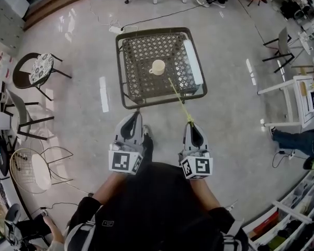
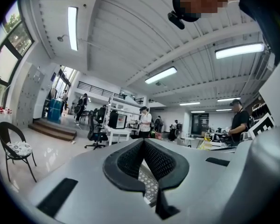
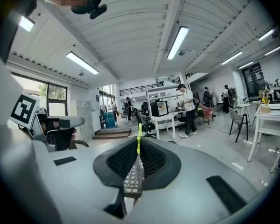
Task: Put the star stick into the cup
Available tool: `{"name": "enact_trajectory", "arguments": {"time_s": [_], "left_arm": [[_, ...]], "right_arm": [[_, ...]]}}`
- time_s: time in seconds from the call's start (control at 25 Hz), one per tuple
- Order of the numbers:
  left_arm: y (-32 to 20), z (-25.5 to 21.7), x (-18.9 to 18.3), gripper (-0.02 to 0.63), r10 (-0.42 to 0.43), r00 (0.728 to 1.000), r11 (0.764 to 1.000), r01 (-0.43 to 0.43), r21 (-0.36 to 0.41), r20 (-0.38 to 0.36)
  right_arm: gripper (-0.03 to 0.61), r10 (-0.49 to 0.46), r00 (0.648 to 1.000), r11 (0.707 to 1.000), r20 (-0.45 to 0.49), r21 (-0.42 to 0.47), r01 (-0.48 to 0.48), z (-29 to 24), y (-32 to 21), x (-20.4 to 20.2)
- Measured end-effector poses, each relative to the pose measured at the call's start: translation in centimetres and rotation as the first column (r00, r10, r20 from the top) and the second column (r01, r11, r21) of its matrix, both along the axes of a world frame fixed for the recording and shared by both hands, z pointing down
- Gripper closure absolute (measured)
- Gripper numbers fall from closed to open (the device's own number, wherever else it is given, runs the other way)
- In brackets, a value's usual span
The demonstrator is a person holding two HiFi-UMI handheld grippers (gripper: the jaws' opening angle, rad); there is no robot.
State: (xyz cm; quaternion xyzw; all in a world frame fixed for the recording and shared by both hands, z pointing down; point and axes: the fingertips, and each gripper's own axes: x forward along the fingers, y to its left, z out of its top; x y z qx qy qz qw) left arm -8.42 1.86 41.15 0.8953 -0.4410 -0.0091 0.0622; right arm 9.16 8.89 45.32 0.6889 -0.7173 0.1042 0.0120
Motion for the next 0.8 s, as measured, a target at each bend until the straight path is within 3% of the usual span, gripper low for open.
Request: {"name": "enact_trajectory", "arguments": {"time_s": [0.32,0.8], "left_arm": [[-8.9,0.0,-0.1,0.598,0.019,1.0,1.0,-0.019,-0.005,-0.007],[-15.0,-0.4,0.6,0.598,0.002,1.0,1.0,-0.002,-0.004,-0.019]], "right_arm": [[0.558,0.007,1.0,0.999,-0.021,-0.05,-0.008,1.0,-9.5,-0.2],[0.558,-0.025,0.999,0.99,-0.047,-0.143,0.018,3.5,-16.9,0.5]]}}
